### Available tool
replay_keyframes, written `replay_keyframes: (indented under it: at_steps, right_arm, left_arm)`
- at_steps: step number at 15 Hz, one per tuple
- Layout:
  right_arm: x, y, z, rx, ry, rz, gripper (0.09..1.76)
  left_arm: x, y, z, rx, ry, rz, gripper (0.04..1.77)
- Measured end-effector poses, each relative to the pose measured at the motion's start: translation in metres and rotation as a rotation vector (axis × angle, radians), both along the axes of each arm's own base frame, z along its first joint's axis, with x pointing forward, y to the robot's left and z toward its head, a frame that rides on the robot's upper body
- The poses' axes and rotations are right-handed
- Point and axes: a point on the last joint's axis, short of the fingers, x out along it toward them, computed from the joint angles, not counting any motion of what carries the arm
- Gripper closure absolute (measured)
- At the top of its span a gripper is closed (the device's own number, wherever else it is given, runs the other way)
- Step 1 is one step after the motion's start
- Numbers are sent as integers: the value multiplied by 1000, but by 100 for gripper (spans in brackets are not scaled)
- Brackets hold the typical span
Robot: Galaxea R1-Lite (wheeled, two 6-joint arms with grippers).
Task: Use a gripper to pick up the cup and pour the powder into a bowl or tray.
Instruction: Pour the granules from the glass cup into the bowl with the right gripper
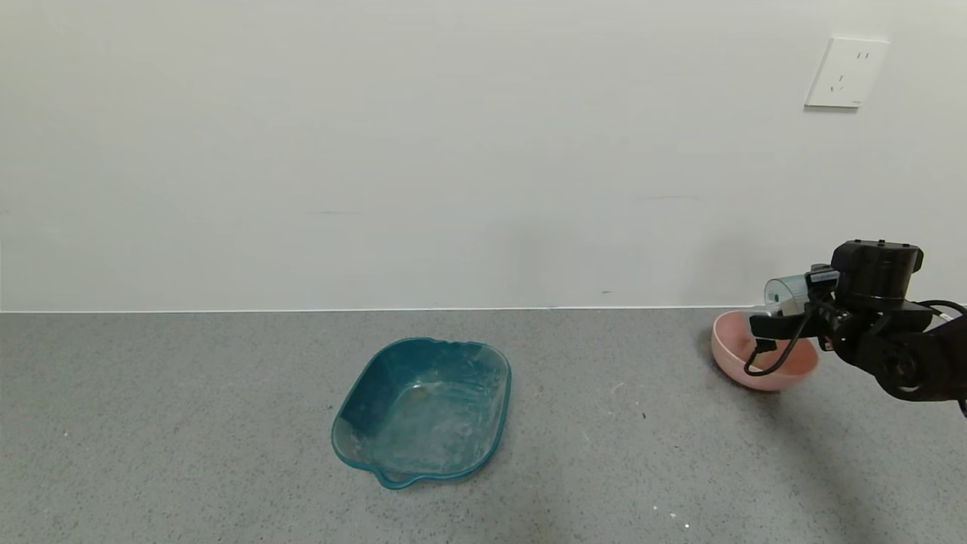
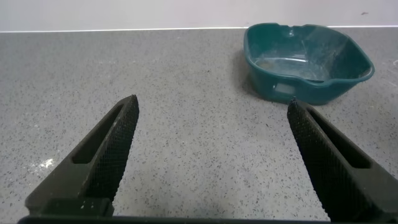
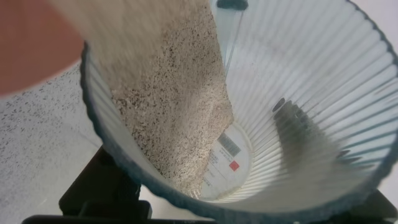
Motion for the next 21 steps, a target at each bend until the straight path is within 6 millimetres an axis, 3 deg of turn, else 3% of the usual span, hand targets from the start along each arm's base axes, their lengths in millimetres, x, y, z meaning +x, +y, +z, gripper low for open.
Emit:
replay_keyframes:
  at_steps: [21]
  right_arm:
    - [-2,2,-2,-25,15,-9,50]
  left_arm:
    - [0,0,0,0,0,0,9]
